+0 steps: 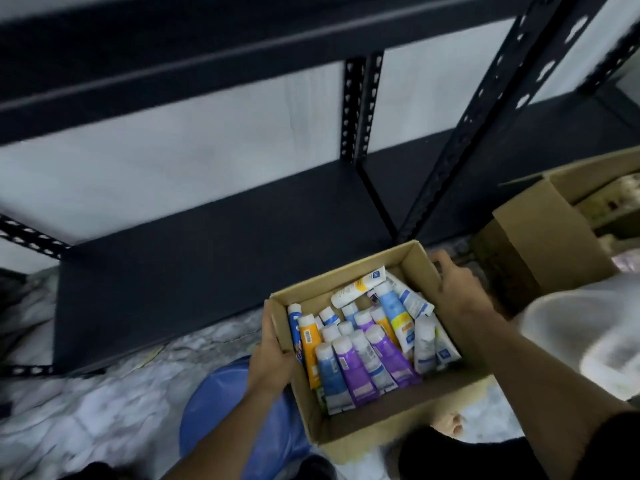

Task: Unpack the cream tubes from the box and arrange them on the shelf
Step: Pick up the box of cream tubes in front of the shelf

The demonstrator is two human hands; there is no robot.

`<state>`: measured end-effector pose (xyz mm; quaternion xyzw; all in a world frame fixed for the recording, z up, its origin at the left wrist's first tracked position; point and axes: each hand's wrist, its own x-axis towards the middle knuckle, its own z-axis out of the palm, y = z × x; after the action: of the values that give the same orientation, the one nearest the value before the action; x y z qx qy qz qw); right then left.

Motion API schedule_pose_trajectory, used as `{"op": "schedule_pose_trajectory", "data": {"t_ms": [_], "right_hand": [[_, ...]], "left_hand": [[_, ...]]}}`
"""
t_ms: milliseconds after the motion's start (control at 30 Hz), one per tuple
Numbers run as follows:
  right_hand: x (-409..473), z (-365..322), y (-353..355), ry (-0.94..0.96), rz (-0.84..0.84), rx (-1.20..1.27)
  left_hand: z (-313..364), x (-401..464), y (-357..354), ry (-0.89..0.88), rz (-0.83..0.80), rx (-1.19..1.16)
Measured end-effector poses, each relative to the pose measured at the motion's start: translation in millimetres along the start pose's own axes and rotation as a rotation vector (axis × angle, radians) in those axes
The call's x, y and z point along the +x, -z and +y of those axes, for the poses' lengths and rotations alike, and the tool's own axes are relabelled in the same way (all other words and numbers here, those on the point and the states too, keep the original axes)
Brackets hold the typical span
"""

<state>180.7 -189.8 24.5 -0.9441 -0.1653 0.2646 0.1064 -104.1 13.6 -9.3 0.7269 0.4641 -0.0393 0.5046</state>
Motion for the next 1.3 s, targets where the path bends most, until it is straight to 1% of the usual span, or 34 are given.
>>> {"op": "schedule_pose_trajectory", "data": {"t_ms": [67,167,300,467,533,700,800,867,967,1133,1300], "right_hand": [[-22,-22,7,0.010,0.013,0.006],[-52,-51,16,0.051,0.028,0.020],[-86,-91,32,0.123,0.020,0.042],[-125,-138,47,0.159,0.075,-0.006],[-138,-155,51,0.176,0.097,-0.008],[-168,-195,46,0.212,0.147,0.004],[-183,-218,31,0.237,0.167,0.021],[-192,-231,18,0.257,0.160,0.033],[-201,-245,-1,0.288,0.146,0.044],[-212,-261,-30,0.289,0.103,0.038],[-218,-267,-54,0.281,0.053,0.045]], "left_hand": [[4,-16,26,-0.036,0.010,-0.018],[9,-40,64,-0.118,0.021,-0.120],[4,-64,114,-0.133,0.051,-0.116],[-3,-92,173,-0.156,0.083,-0.104],[-4,-105,194,-0.197,0.100,-0.102],[-13,-133,246,-0.249,0.142,-0.042],[-27,-139,272,-0.210,0.155,-0.013],[-41,-139,286,-0.163,0.162,-0.011],[-62,-141,302,-0.143,0.188,0.017],[-94,-141,318,-0.130,0.207,0.048],[-120,-139,326,-0.100,0.180,0.029]]}}
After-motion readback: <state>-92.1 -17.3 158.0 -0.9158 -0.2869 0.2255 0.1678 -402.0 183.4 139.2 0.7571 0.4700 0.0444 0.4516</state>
